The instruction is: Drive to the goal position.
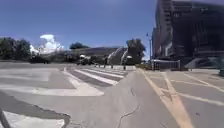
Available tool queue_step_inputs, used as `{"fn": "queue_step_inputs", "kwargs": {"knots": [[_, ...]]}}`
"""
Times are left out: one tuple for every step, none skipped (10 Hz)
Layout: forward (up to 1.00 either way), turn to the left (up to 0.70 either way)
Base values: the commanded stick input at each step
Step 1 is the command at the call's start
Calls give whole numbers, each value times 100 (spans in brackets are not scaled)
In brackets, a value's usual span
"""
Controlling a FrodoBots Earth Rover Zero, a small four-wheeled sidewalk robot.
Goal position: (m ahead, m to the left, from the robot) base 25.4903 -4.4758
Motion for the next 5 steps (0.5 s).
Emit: {"fn": "queue_step_inputs", "kwargs": {"knots": [[45,0],[48,0],[69,0],[70,0],[70,0]]}}
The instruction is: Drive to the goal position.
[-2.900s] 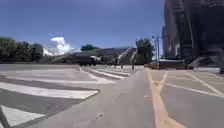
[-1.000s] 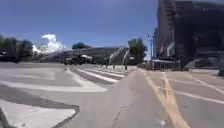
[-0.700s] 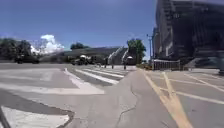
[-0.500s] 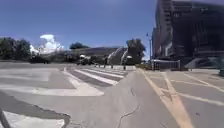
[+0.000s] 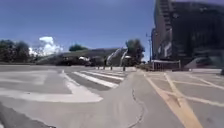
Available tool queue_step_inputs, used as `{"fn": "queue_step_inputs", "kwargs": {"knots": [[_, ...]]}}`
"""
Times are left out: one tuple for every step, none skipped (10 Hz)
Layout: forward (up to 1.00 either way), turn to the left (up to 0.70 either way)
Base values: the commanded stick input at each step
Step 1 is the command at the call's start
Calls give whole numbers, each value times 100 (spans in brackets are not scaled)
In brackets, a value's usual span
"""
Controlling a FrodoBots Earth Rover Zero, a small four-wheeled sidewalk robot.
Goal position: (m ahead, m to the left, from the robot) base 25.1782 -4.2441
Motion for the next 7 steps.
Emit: {"fn": "queue_step_inputs", "kwargs": {"knots": [[70,0],[70,0],[70,0],[70,0],[53,0],[45,0],[45,0]]}}
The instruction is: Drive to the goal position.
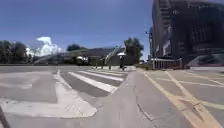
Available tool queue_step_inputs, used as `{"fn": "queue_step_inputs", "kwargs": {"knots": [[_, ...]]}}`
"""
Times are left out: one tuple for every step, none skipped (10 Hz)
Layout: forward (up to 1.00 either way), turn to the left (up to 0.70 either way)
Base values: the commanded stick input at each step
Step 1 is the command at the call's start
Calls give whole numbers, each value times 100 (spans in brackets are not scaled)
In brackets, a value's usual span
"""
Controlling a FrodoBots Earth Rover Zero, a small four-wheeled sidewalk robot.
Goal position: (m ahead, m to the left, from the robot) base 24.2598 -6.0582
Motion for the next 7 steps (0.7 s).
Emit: {"fn": "queue_step_inputs", "kwargs": {"knots": [[45,0],[45,0],[45,0],[45,0],[45,0],[45,0],[45,0]]}}
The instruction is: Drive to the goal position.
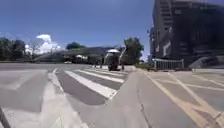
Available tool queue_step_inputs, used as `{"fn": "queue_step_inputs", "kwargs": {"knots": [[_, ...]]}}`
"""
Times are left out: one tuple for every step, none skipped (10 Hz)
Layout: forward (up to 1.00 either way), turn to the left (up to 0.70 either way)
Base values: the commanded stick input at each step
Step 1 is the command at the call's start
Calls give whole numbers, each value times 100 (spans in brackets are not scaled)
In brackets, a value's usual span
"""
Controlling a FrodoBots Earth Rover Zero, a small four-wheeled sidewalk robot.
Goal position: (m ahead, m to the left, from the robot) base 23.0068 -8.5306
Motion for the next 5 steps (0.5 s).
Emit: {"fn": "queue_step_inputs", "kwargs": {"knots": [[45,0],[45,0],[45,0],[59,0],[70,0]]}}
